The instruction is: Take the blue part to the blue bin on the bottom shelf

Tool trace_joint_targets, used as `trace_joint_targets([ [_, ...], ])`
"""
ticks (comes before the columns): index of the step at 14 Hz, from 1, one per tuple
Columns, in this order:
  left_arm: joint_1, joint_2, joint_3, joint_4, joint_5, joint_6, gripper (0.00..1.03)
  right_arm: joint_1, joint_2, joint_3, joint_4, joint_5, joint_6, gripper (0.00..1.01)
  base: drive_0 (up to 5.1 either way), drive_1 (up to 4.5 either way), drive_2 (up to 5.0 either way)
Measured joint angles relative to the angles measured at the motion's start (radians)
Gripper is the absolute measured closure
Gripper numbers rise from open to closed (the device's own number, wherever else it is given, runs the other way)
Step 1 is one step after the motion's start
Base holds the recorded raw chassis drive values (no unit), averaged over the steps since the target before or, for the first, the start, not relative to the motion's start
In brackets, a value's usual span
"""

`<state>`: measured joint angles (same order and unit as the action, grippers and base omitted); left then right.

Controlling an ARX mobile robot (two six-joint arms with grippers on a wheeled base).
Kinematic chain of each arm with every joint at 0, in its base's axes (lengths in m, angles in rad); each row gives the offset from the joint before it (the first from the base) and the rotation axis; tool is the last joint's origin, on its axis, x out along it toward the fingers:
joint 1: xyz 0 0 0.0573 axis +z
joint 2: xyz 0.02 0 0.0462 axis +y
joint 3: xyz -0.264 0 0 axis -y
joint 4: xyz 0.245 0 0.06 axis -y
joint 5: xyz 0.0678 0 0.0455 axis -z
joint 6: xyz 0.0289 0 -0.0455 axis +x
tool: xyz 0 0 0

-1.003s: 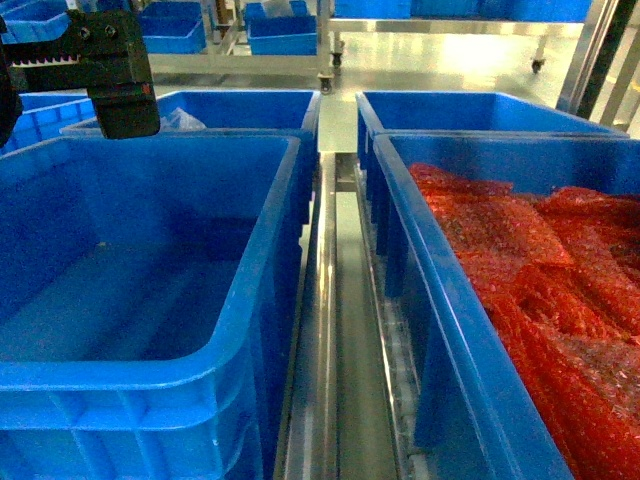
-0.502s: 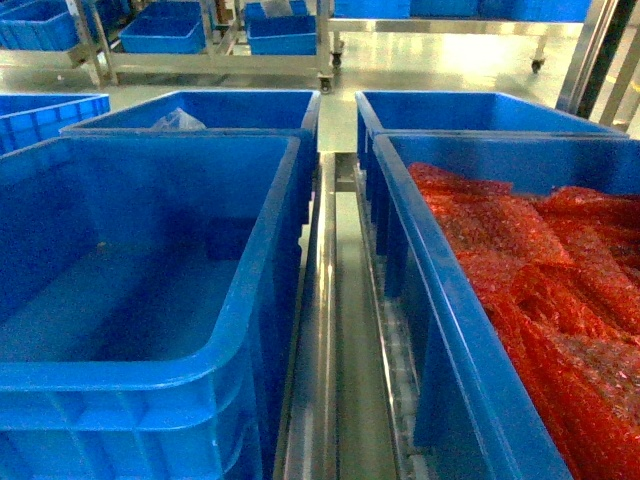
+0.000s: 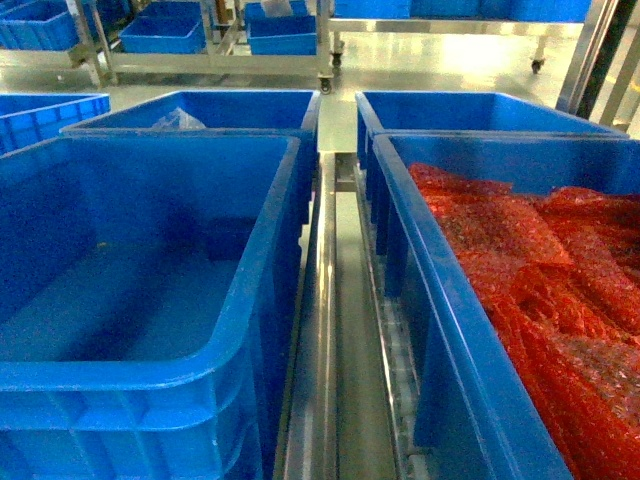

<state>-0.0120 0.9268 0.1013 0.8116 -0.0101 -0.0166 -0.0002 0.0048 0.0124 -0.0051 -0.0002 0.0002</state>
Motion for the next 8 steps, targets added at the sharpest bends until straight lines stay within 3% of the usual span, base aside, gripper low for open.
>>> trace_joint_targets([
  [2,0.017,-0.022,-0.045,0.060,-0.002,0.000,1.01,0.000,0.000,0.000,0.000,0.000,0.000,0.03,0.0,0.00,0.0],
  [8,0.012,-0.338,-0.090,-0.238,0.010,0.000,1.01,0.000,0.000,0.000,0.000,0.000,0.000,0.03,0.0,0.00,0.0],
])
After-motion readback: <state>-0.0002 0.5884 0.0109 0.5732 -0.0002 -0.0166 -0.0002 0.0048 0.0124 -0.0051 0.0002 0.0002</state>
